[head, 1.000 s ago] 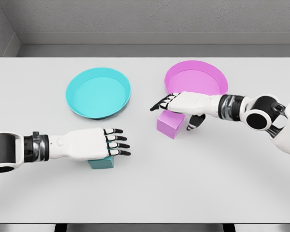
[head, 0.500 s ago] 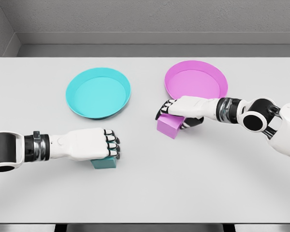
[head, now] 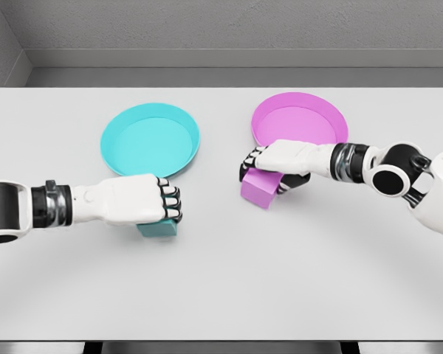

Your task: Place the blocks in the corresponding plates according to their colors

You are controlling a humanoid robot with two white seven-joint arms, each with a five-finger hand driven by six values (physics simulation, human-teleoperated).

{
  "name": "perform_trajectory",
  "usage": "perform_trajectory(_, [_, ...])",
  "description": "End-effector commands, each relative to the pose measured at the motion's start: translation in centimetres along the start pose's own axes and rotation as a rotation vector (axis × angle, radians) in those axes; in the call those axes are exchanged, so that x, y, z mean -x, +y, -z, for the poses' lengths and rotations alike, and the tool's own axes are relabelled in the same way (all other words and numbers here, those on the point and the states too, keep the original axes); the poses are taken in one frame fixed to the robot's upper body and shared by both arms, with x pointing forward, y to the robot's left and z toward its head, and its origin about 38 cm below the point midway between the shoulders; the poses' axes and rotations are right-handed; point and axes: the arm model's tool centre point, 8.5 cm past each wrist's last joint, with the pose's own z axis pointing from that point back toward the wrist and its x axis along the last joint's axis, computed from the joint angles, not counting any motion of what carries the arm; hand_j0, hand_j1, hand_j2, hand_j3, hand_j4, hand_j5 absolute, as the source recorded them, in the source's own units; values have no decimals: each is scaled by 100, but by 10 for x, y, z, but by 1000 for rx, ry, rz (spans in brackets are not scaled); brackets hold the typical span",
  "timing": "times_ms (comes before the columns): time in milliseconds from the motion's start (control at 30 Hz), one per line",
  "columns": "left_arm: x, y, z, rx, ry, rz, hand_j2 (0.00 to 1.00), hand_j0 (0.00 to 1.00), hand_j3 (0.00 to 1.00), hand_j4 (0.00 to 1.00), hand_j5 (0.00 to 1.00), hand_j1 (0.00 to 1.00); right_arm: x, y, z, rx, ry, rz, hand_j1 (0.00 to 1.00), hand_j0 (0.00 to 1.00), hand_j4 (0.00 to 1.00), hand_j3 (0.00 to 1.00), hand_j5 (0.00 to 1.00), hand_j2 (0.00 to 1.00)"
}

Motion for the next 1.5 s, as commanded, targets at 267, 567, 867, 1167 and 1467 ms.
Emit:
perform_trajectory(267, [49, 17, -9, -60, 116, -22, 40, 40, 40, 40, 40, 40, 20, -32, -22, 93, 96, 28, 45, 45, 45, 45, 45, 45])
perform_trajectory(567, [108, 7, 0, -62, 249, -101, 41, 41, 41, 41, 41, 41, 38, -50, -36, 145, 234, 50, 43, 43, 43, 43, 43, 43])
perform_trajectory(867, [137, -27, -2, -7, 338, -204, 42, 42, 42, 42, 42, 42, 63, -52, -48, 171, 445, 129, 42, 42, 42, 42, 42, 42])
perform_trajectory(1167, [136, -25, 10, -14, 324, -212, 85, 85, 85, 85, 85, 85, 73, -50, -45, 184, 523, 158, 43, 43, 43, 43, 43, 43])
perform_trajectory(1467, [136, -25, 12, -12, 320, -208, 100, 100, 100, 100, 100, 100, 75, -50, -35, 182, 528, 182, 100, 100, 100, 100, 100, 100])
